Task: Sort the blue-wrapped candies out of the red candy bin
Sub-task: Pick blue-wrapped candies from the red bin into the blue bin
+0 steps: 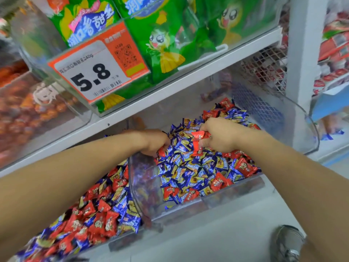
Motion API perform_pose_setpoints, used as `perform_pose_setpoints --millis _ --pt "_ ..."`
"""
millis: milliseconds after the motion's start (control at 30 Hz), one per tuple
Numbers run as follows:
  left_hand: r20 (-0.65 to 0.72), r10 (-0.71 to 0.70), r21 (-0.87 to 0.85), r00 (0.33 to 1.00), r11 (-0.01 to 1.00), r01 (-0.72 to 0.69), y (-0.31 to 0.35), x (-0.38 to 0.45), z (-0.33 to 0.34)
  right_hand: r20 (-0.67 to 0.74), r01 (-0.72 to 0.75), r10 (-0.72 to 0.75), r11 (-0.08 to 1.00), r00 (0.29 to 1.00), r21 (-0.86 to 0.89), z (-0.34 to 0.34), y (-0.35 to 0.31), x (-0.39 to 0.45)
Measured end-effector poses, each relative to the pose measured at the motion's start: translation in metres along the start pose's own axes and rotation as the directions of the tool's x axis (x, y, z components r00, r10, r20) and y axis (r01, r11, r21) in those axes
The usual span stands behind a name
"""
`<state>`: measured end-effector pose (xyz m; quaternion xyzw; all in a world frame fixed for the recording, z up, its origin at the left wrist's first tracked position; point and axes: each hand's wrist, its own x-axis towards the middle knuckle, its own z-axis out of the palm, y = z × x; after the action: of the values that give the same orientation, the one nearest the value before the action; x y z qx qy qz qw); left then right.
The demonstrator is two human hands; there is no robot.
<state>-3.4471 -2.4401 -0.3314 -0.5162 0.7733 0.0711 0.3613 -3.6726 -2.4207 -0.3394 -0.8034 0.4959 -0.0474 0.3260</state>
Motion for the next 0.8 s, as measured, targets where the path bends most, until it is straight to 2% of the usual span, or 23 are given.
perform_pose_setpoints --millis 100,267,467,533,600,633,700,767,800 --pt "0.046 0.003 -0.036 0.999 0.999 -0.001 0.002 0.000 -0.001 0.011 -0.003 0.004 1.000 1.000 -0.009 0.000 0.001 0.001" --pt "0.038 0.044 -0.187 0.998 0.982 -0.036 0.006 -0.014 0.003 0.017 -0.005 0.006 0.999 1.000 -0.042 0.002 0.000 -0.002" --pt "0.038 0.062 -0.201 0.997 0.978 -0.054 0.019 -0.028 0.001 0.021 0.045 -0.045 0.999 0.999 -0.007 0.003 -0.005 -0.008" --pt "-0.060 0.069 -0.223 0.996 0.972 -0.080 0.024 -0.042 -0.006 -0.009 0.089 -0.089 0.996 0.996 0.018 0.003 -0.005 -0.011" --pt "-0.278 0.053 -0.309 0.959 0.940 -0.142 0.028 -0.064 -0.010 -0.046 0.113 -0.110 0.991 0.993 0.065 0.002 -0.007 -0.019" --pt "-0.401 0.024 -0.399 0.916 0.895 -0.198 0.032 -0.079 -0.010 -0.047 0.130 -0.125 0.987 0.991 0.098 0.001 -0.008 -0.022" --pt "-0.585 -0.120 -0.588 0.802 0.744 -0.317 0.039 -0.110 0.000 -0.087 0.182 -0.166 0.954 0.982 0.240 0.004 -0.013 -0.027" --pt "-0.624 -0.328 -0.746 0.709 0.521 -0.415 0.049 -0.139 0.020 -0.088 0.209 -0.190 0.893 0.978 0.398 0.010 -0.028 -0.033" --pt "-0.589 -0.421 -0.808 0.690 0.341 -0.481 0.055 -0.152 0.031 -0.073 0.210 -0.200 0.861 0.977 0.462 0.013 -0.039 -0.036"
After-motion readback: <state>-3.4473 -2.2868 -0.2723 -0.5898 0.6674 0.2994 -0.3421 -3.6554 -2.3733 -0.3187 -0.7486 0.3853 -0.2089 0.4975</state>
